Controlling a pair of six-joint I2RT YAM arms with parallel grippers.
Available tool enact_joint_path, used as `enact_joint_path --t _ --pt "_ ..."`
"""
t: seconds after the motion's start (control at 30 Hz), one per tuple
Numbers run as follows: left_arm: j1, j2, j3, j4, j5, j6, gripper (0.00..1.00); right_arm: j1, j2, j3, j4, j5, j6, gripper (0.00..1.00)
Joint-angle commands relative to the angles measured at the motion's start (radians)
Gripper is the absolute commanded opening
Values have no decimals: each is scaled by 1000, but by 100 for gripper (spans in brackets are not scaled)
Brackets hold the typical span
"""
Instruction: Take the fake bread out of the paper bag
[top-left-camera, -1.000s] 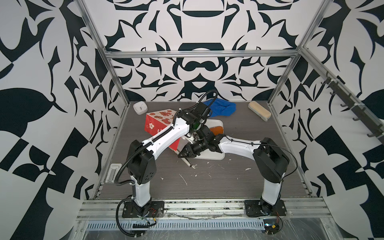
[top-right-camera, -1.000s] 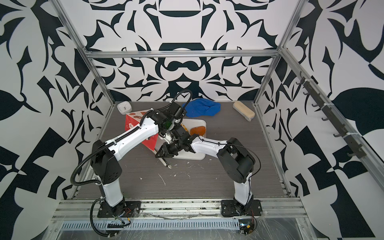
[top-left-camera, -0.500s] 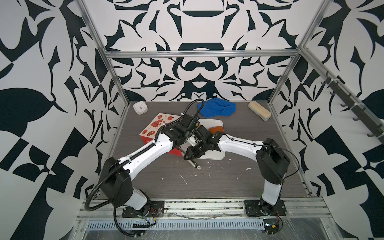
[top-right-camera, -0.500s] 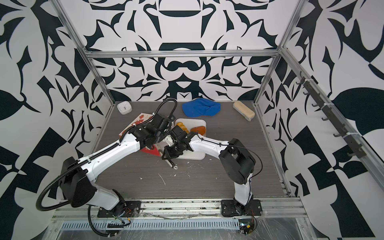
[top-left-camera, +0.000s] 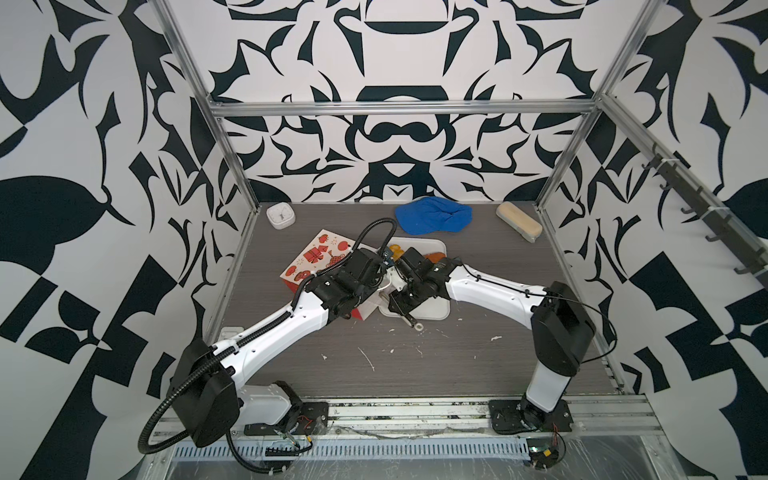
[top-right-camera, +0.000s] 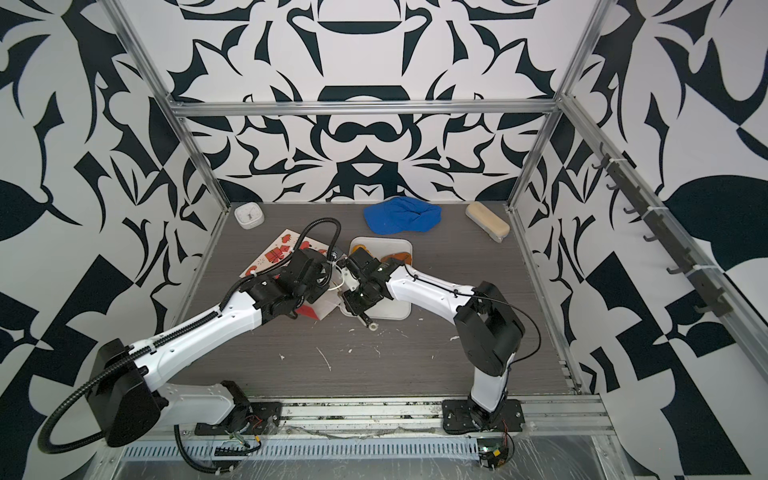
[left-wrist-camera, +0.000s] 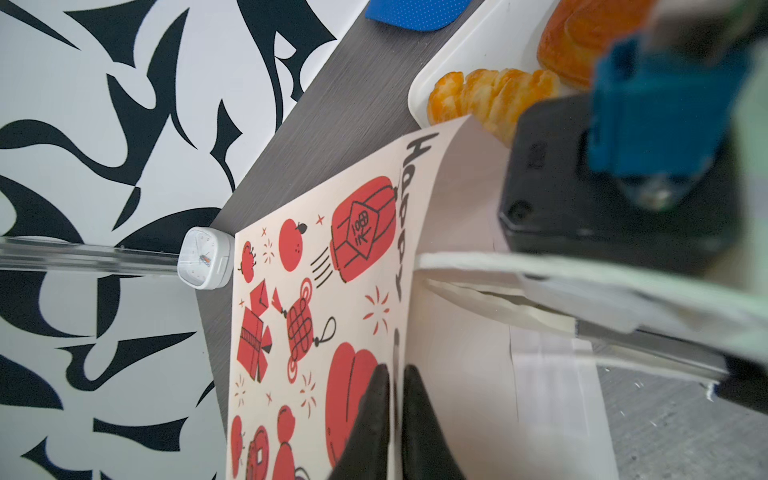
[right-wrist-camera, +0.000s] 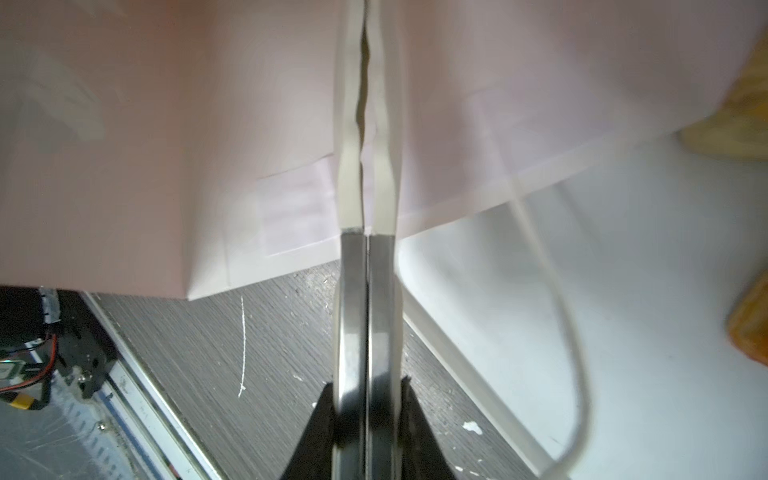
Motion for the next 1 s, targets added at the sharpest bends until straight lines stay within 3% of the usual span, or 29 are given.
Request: enact_joint_path --t 0.0,0.23,0.6,0.73,0.97 --pt "-4 -25 -21 24 53 -26 12 3 -53 5 -8 56 -94 18" --pt "-4 -97 -47 39 78 -40 13 4 -83 -70 62 86 -149 26" --pt "-4 -75 -53 50 71 -51 13 4 -68 -63 111 -18 -106 36" --pt "-4 -70 -55 60 77 -57 13 4 -49 -50 117 -17 -95 44" --pt "-4 -70 -56 58 76 -56 13 4 -29 -46 167 0 -83 46"
